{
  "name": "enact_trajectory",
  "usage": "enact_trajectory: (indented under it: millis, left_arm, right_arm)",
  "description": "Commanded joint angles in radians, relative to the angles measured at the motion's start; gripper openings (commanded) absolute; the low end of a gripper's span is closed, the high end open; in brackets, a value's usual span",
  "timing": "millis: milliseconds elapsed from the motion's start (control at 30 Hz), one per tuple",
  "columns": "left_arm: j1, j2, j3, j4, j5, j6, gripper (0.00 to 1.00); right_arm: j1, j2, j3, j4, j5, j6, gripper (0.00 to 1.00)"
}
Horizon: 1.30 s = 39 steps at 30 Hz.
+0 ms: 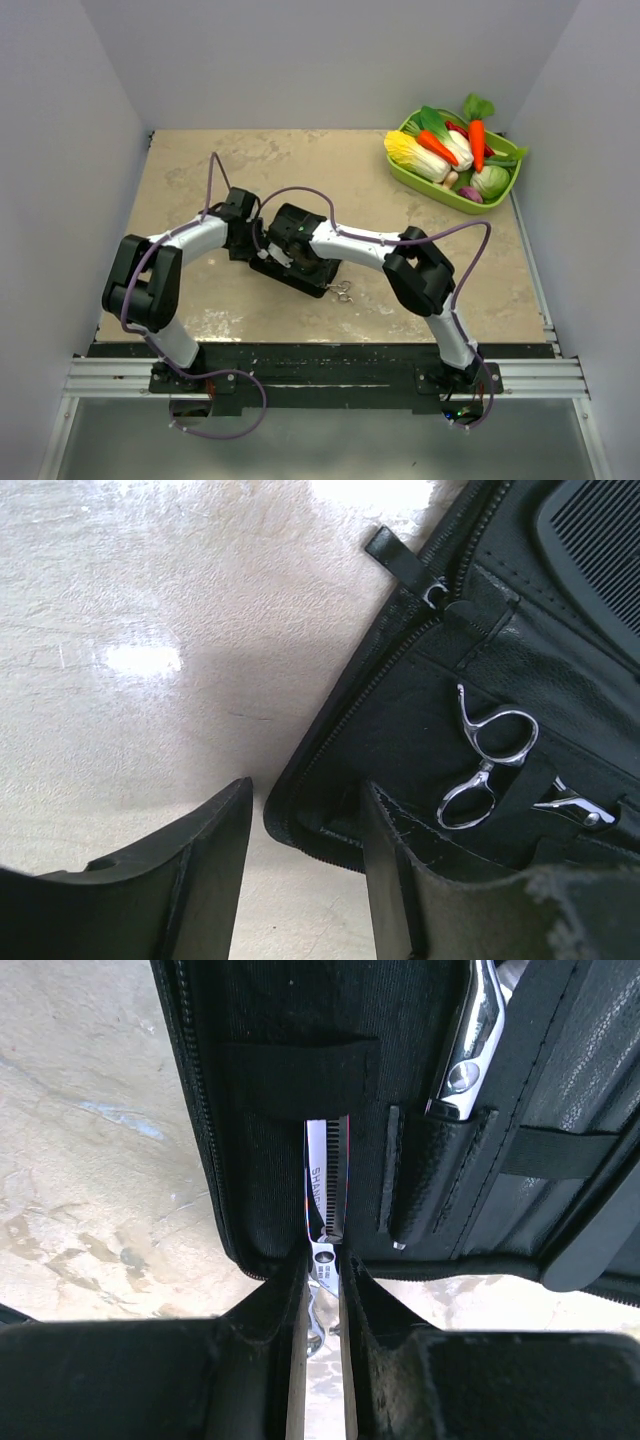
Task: Sort the hair-cutting tools
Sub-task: Place the scissors in the hairdressing tool bag.
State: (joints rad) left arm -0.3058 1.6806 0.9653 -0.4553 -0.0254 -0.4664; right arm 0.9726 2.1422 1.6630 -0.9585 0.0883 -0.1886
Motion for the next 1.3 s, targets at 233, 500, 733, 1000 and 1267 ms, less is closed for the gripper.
enact_trajectory:
  millis: [233,500,733,1000,1267]
  left_arm:
    - [0.034,0.079,-0.089,0.069,0.056,0.025,0.47]
    - [0.036,0.080,-0.102,0.081,0.074,0.028,0.46]
    - [0.036,0.080,-0.111,0.087,0.082,0.032,0.45]
    - [0.036,0.080,-0.115,0.095,0.093,0.037,0.44]
    - [0.036,0.076,-0.119,0.104,0.094,0.038,0.44]
  right_arm:
    - [0.023,0.042,0.101,-0.016,0.014,0.008,0.00]
    - [0.029,-0.010,0.021,0.151,-0.030,0.075,0.00]
    - [0.028,-0.087,-0.155,0.424,-0.061,0.117,0.00]
    - [0.029,-0.136,-0.279,0.602,-0.173,-0.009,0.00]
    - [0.028,-0.125,-0.315,0.671,-0.160,-0.112,0.00]
